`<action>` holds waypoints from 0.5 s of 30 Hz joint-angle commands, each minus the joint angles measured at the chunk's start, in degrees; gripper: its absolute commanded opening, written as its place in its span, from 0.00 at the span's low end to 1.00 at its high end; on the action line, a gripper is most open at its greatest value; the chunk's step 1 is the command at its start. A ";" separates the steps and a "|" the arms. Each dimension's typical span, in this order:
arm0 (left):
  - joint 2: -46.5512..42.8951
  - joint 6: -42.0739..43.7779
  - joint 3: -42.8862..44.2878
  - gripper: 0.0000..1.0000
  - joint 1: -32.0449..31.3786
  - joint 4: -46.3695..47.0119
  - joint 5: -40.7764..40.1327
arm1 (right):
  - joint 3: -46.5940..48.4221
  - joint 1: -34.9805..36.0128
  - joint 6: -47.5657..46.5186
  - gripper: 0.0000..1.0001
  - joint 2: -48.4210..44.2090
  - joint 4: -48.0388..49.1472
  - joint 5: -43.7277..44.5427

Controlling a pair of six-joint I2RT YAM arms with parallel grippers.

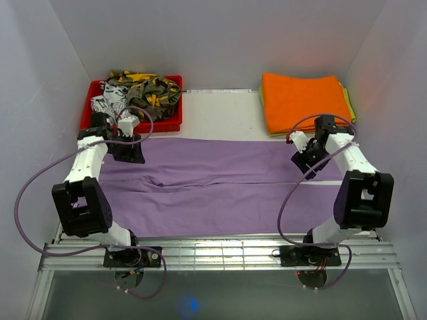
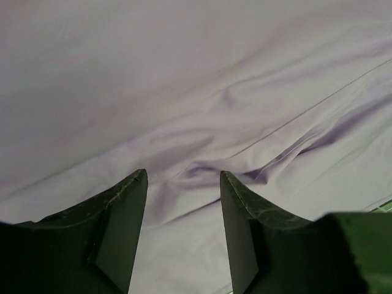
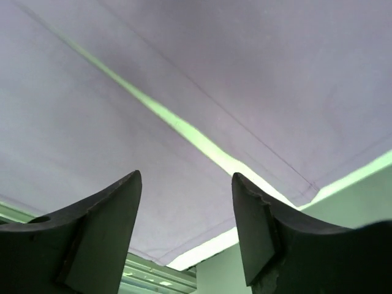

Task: Fold and stack the trousers
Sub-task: Flatten the trousers out

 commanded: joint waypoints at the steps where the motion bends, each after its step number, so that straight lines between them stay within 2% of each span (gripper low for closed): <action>1: -5.40 5.49 -0.82 0.61 4.09 -6.96 0.01 | 0.50 0.42 -3.74 0.65 -6.52 -10.16 -4.57; 4: -5.50 10.04 -3.80 0.60 8.04 -10.74 -1.66 | -6.61 0.42 -6.38 0.63 -9.95 -13.24 -5.63; 5: -5.41 11.29 -4.69 0.59 10.57 -12.32 -1.49 | -11.24 0.42 -7.25 0.63 -11.52 -12.29 -5.19; 8: -5.93 15.16 -8.72 0.57 13.93 -12.86 -2.98 | -17.24 0.42 -7.96 0.62 -13.73 -9.13 -2.47; 12: -6.46 17.98 -14.27 0.54 14.56 -10.49 -6.75 | -24.36 -0.54 -8.49 0.60 -12.51 -2.97 1.84; 15: -6.38 19.03 -17.35 0.53 14.56 -8.56 -7.03 | -25.43 -2.65 -9.28 0.59 -9.26 1.16 5.44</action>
